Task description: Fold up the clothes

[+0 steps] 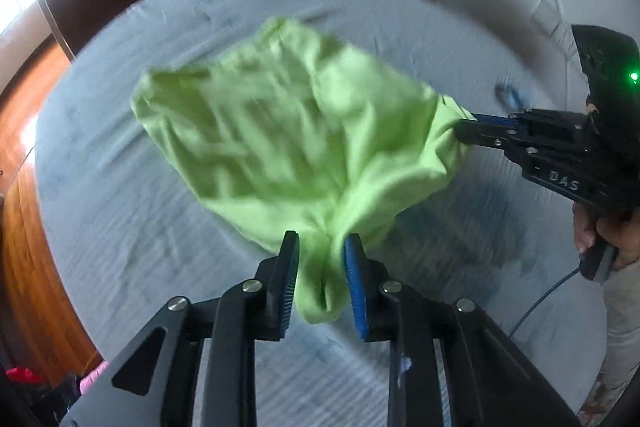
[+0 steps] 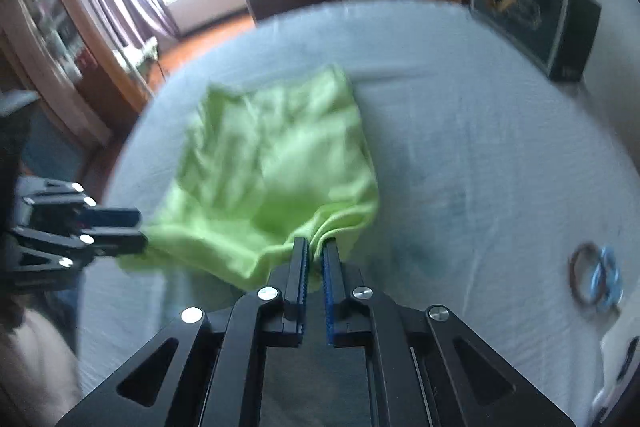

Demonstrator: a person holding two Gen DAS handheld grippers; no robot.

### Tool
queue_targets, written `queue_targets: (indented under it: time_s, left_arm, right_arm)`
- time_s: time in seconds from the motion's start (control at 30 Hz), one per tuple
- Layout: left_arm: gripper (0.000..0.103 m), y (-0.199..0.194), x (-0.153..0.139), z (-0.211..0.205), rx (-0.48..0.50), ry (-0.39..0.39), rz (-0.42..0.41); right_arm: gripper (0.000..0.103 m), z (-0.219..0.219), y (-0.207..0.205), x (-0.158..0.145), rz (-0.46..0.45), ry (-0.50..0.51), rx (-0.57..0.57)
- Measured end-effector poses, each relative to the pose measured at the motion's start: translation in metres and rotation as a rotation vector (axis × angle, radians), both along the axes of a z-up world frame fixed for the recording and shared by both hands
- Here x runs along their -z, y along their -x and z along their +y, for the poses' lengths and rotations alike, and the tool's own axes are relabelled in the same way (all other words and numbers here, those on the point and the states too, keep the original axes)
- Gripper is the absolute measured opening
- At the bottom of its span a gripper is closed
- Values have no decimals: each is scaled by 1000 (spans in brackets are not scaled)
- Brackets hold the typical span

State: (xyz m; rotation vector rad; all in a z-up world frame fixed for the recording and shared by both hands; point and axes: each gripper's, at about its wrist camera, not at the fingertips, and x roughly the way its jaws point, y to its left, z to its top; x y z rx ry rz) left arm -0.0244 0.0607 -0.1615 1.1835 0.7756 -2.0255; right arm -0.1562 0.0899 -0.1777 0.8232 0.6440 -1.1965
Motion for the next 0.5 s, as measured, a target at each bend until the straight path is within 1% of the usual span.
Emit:
queue_targets:
  time_s: [0.03,0.2,0.27,0.3,0.33,0.37,0.43,0.5]
  left_arm:
    - [23,-5,-2,-14,-6,0,10]
    - [23,-34,-9,-88,-32,-5,56]
    - [23,-46,-11,-117,-43,-7,75]
    - [24,-44,-7,-119,-37,-16,67]
    - [36,-41,-3,-119,-29,-25,57]
    - [58,-39,2,-118,-21,-34,47]
    - [78,-33,12,-118,-5,-53,27]
    - [79,-22,23,-100,10,-79,26]
  right_arm:
    - [7,-10,-1,-10,-17,19,10]
    - [5,-81,-9,-36,-39,83,67]
    - [5,-111,-6,-38,-46,62,116]
    - [5,-117,-4,-36,-32,47,133]
    - [5,-122,-1,-34,-19,32,148]
    - [5,-113,5,-30,-16,17,159]
    - [6,-97,17,-23,-11,-11,180]
    - [7,-81,29,-16,-6,-40,201]
